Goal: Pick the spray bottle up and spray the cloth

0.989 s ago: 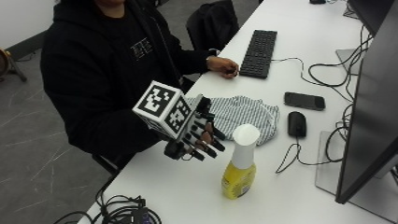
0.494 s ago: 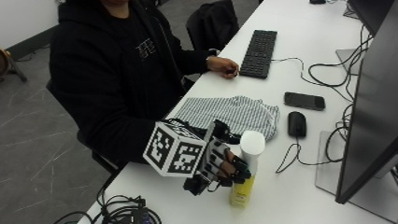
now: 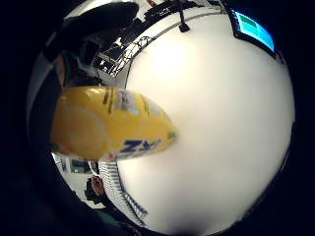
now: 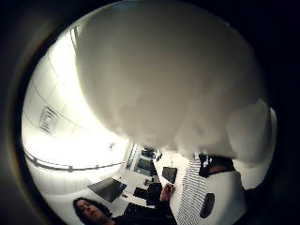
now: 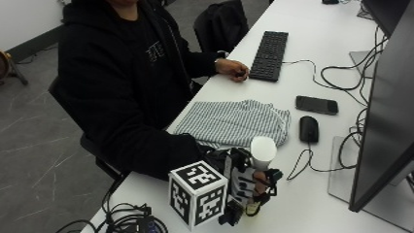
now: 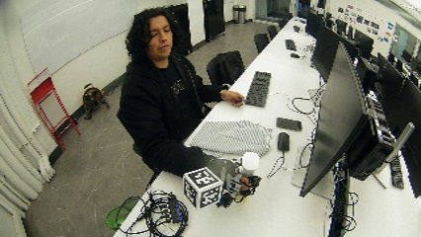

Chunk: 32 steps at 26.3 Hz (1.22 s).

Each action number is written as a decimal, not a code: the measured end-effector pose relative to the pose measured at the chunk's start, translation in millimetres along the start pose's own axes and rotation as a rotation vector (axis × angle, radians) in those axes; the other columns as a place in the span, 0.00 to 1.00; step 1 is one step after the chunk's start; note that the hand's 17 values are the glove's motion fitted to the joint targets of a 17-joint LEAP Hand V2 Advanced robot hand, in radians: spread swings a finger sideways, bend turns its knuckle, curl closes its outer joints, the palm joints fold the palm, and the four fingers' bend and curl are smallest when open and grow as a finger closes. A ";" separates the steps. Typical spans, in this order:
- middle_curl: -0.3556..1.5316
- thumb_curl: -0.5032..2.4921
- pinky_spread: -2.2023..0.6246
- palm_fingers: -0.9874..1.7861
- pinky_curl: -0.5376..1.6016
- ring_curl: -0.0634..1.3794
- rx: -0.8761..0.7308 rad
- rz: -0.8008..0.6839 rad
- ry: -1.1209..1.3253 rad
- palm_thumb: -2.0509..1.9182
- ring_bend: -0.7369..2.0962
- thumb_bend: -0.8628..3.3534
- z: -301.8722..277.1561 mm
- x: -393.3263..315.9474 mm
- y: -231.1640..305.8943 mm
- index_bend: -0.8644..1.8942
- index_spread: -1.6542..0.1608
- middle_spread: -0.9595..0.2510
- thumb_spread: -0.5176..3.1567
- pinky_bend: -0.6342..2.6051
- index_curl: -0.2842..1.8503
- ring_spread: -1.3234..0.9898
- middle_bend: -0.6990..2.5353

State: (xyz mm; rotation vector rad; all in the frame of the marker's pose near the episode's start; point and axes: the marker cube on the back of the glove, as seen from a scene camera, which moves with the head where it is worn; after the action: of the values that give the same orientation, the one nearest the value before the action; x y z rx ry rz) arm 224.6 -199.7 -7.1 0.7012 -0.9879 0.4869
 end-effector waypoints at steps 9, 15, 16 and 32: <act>0.40 0.33 0.75 0.76 0.41 0.30 0.019 -0.087 -0.110 0.76 0.44 0.20 6.8 -0.8 -9.1 0.41 0.73 0.61 0.34 0.31 0.27 0.47 0.31; 0.43 0.35 0.69 0.84 0.42 0.32 0.086 -0.144 -0.110 0.77 0.46 0.20 9.3 -1.0 -13.9 0.37 0.74 0.59 0.27 0.33 0.28 0.46 0.34; 0.43 0.35 0.69 0.84 0.43 0.32 0.098 -0.155 -0.106 0.77 0.46 0.20 10.8 -2.1 -15.5 0.36 0.74 0.59 0.27 0.33 0.28 0.46 0.35; 0.44 0.38 0.68 0.84 0.43 0.34 0.072 -0.123 -0.112 0.77 0.47 0.20 1.0 -6.5 -7.0 0.37 0.74 0.59 0.22 0.34 0.31 0.47 0.36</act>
State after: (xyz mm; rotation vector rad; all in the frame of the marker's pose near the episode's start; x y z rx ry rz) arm 225.6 -205.7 -14.6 0.8565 -1.0290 0.3801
